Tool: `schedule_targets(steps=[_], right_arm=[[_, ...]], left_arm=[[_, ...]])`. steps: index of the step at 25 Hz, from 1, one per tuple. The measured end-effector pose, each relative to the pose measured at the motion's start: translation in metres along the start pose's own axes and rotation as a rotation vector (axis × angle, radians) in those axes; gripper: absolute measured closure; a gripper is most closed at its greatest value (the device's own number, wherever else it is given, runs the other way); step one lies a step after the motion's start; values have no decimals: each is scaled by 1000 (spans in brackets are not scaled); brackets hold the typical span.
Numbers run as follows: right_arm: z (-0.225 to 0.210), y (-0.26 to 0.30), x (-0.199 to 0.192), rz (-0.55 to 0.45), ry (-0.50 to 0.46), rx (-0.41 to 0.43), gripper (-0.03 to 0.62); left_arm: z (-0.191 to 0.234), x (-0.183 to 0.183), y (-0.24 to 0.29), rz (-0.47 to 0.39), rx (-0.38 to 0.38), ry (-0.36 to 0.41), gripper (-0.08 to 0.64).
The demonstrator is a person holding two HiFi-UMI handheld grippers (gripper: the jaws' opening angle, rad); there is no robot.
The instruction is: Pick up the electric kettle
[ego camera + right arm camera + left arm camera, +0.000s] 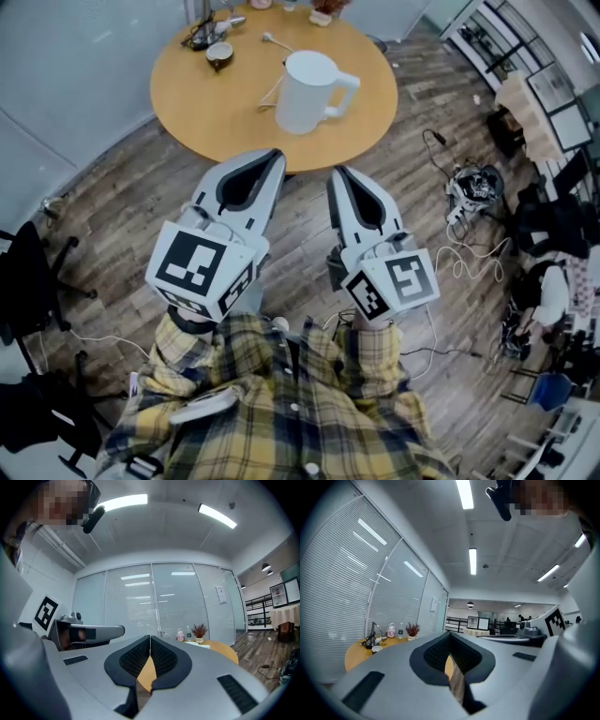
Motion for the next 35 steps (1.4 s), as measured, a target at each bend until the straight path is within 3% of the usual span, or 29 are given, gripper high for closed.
schedule_targets(steps=[8,18,35], right_arm=[[-12,50,-11,-2,1,-76,560],[-26,70,-19,16,3,-149,560],[-109,138,-29,47,0,-141,560]], left_arm=[[60,2,31,20,-50,3,557],[90,-4,55,43,-89,-17,557],[127,-15,150,44,-76,-15,557]])
Point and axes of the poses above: the fingertips, and each gripper's own axes: y forward along the fingers, z to its left, x out of its top, the point moved 10 cm from there along -y, backward along the fingers, and after that the axes turned 6 degrees about -z, right-handed, at the moved point
